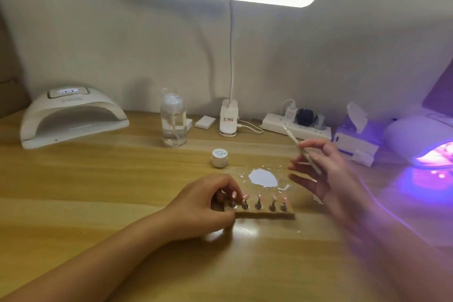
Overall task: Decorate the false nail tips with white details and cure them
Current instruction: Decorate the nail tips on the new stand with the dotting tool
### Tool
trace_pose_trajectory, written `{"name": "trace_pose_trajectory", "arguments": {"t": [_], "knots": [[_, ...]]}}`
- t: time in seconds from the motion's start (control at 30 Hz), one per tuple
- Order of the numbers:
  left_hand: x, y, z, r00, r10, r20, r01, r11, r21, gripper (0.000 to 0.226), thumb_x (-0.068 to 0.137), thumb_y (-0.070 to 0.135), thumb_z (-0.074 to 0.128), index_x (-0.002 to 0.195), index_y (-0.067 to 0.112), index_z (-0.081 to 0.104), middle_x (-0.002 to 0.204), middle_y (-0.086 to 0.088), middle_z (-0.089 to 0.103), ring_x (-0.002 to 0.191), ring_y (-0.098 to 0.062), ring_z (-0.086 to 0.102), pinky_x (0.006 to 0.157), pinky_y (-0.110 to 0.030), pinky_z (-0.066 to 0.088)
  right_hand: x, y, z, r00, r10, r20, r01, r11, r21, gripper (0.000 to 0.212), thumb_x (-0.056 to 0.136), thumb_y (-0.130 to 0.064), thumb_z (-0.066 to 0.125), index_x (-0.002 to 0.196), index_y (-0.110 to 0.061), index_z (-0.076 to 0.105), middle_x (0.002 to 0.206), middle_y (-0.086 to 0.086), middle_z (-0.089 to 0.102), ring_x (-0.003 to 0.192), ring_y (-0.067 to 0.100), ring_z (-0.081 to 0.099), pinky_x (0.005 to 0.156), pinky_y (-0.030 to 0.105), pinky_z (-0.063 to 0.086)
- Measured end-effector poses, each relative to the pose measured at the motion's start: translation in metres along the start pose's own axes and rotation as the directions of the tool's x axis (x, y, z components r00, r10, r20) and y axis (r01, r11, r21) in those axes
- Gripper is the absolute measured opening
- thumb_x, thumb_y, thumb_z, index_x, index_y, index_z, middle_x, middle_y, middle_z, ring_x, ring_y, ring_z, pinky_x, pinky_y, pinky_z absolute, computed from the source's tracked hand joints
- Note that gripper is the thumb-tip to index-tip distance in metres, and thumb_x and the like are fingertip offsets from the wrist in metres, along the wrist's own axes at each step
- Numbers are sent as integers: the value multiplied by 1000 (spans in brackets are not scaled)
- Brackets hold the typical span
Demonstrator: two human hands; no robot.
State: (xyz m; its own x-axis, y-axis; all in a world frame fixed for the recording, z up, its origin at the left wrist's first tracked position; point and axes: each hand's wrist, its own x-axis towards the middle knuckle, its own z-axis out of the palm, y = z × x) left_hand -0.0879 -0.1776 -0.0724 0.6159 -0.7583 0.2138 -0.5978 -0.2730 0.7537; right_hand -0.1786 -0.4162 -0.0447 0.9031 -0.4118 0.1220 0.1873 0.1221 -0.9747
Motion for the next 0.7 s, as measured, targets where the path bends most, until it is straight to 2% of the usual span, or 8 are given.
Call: {"name": "trace_pose_trajectory", "arguments": {"t": [0.1,0.17,0.27,0.33,0.4,0.47,0.6,0.7], "knots": [[0,4,0,1000,4,-17,-4,1000,2,23,68,23,61,88,31,64,81,21,61,75,-2,56,67,-19,45,5,5,-2,992,64,105,-86,972,217,43,101,-11,34,103,-24,76,114,8,74,93,18,71,74,30,60],[0,6,0,999,2,-42,-1,1000,15,21,66,26,58,87,29,63,83,14,61,77,-4,55,68,-24,47,6,7,-4,983,91,160,-131,956,263,35,95,-15,43,114,-19,73,120,7,73,95,16,71,74,27,60],[-2,7,3,995,50,-91,-32,982,184,18,67,33,54,85,33,54,84,15,56,85,-6,50,70,-23,44,6,11,-3,997,63,45,-66,994,87,26,81,-21,65,107,-14,65,94,5,77,62,8,65,51,18,51],[-3,7,4,992,66,-108,-37,968,249,17,66,33,53,83,34,49,83,16,53,87,-7,47,72,-23,40,5,17,-1,996,-3,-91,-3,998,-62,17,81,-24,70,88,-16,56,61,2,62,41,7,43,37,15,34],[-3,6,4,994,55,-91,-28,962,270,17,66,33,53,81,34,47,82,16,52,88,-6,46,73,-21,36,5,24,0,988,-55,-145,33,988,-154,25,92,-23,65,75,-23,47,50,-1,47,38,7,30,34,17,24],[-3,6,3,997,41,-65,-21,957,289,16,66,33,52,80,35,45,81,16,51,88,-6,45,73,-19,32,4,29,1,985,-100,-143,60,964,-258,31,99,-21,56,70,-27,46,50,0,51,39,8,33,35,17,25],[-2,5,-5,999,-7,-46,22,938,345,15,64,36,48,77,35,41,78,15,48,87,-4,42,76,-17,28,3,31,2,989,-120,-81,76,906,-416,11,97,-24,59,86,-25,60,76,4,75,49,11,55,41,22,38],[0,7,-12,999,-33,-35,44,917,397,19,64,46,47,80,38,41,82,17,50,91,-1,42,84,-19,27,2,33,1,985,-150,-86,88,864,-495,15,94,-27,65,82,-23,57,70,4,73,45,10,55,40,22,38]]}}
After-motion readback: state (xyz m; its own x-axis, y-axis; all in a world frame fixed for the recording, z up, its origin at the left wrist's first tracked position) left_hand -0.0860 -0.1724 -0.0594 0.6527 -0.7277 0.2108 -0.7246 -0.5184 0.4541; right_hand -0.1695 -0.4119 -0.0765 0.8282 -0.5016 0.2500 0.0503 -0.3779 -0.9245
